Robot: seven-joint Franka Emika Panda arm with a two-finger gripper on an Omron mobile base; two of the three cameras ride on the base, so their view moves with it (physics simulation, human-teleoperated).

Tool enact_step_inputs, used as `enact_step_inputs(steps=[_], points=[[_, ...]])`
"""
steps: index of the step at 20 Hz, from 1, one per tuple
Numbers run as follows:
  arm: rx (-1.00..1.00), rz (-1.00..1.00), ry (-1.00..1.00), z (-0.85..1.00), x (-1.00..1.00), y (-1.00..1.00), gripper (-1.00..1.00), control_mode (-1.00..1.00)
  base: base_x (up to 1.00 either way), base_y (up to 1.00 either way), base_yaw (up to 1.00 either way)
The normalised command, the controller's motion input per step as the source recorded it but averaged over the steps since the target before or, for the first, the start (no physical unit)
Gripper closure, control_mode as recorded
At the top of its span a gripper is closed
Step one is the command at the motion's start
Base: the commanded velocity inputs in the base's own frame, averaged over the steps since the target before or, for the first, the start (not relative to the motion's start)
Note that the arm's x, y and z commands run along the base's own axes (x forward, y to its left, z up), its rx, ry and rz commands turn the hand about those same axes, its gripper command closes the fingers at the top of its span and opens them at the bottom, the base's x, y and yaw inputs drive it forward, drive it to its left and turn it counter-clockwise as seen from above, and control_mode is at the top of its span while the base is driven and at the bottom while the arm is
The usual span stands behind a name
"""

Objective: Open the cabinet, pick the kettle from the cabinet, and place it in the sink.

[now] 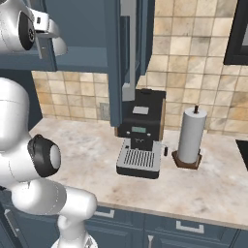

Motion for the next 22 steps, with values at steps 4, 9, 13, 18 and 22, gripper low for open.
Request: enact_step_inputs(steps=[4, 9, 13, 18, 22], points=[[0.0, 0.0, 0.0, -0.06, 0.2, 0.3, 1.0, -1.0, 0.0, 0.0, 0.0], [0.0, -0.04, 0.0, -0.04, 0.16, 0.39, 1.0, -1.0, 0.0, 0.0, 0.0], [0.0, -0.07, 0.0, -0.04, 0.12, 0.41, 1.0, -1.0, 0.0, 0.0, 0.0], [0.0, -0.05, 0.0, -0.04, 0.03, 0.41, 1.0, -1.0, 0.0, 0.0, 0.0], [0.0, -0.02, 0.0, -0.04, -0.03, 0.43, 1.0, -1.0, 0.0, 0.0, 0.0]])
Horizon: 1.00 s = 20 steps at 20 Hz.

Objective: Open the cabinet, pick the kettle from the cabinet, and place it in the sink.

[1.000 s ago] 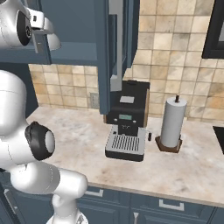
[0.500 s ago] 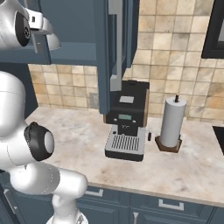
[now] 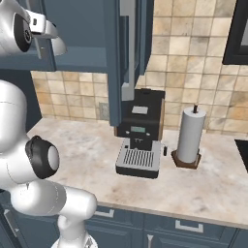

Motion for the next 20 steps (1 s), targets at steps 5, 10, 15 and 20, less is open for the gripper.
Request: enact_step_inputs(steps=[5, 10, 15, 20], points=[[0.0, -0.01, 0.0, -0.03, -0.13, 0.44, 1.0, -1.0, 0.0, 0.0, 0.0], [0.0, -0.01, 0.0, 0.0, -0.18, 0.42, 1.0, -1.0, 0.0, 0.0, 0.0], [0.0, 0.0, 0.0, 0.0, -0.27, 0.38, 1.0, -1.0, 0.0, 0.0, 0.0], [0.0, 0.0, 0.0, 0.0, -0.34, 0.35, 1.0, -1.0, 0.0, 0.0, 0.0]])
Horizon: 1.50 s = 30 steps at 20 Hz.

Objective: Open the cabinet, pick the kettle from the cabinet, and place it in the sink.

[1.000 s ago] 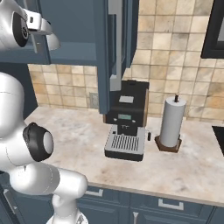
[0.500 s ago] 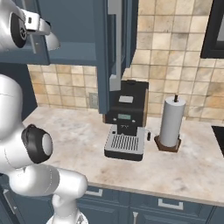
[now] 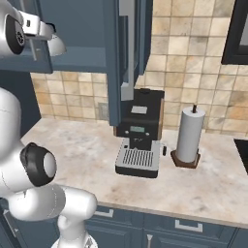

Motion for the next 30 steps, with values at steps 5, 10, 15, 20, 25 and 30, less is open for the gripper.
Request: enact_step_inputs(steps=[5, 10, 15, 20, 25, 30], points=[[0.0, 0.0, 0.0, 0.0, -0.38, 0.36, 1.0, -1.0, 0.0, 0.0, 0.0], [0.0, -0.01, 0.0, 0.0, -0.4, 0.37, 1.0, -1.0, 0.0, 0.0, 0.0], [0.0, -0.04, 0.0, 0.0, -0.4, 0.4, 1.0, -1.0, 0.0, 0.0, 0.0], [-0.03, -0.04, 0.0, 0.0, -0.4, 0.43, 1.0, -1.0, 0.0, 0.0, 0.0], [-0.03, -0.05, 0.0, 0.0, -0.4, 0.44, 1.0, -1.0, 0.0, 0.0, 0.0], [-0.04, -0.06, 0.0, 0.0, -0.38, 0.45, 1.0, -1.0, 0.0, 0.0, 0.0]])
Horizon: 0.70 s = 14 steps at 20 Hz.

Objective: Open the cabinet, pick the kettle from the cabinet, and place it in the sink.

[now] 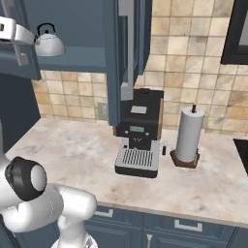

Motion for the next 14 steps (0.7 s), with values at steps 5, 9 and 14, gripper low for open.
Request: enact_step_inputs(steps=[5, 9, 14], points=[[-0.05, -0.07, 0.0, 0.0, -0.37, 0.46, 1.0, -1.0, 0.0, 0.0, 0.0], [-0.04, -0.07, 0.0, 0.0, -0.37, 0.46, 1.0, -1.0, 0.0, 0.0, 0.0], [-0.02, -0.08, 0.0, 0.0, -0.38, 0.45, 1.0, -1.0, 0.0, 0.0, 0.0]])
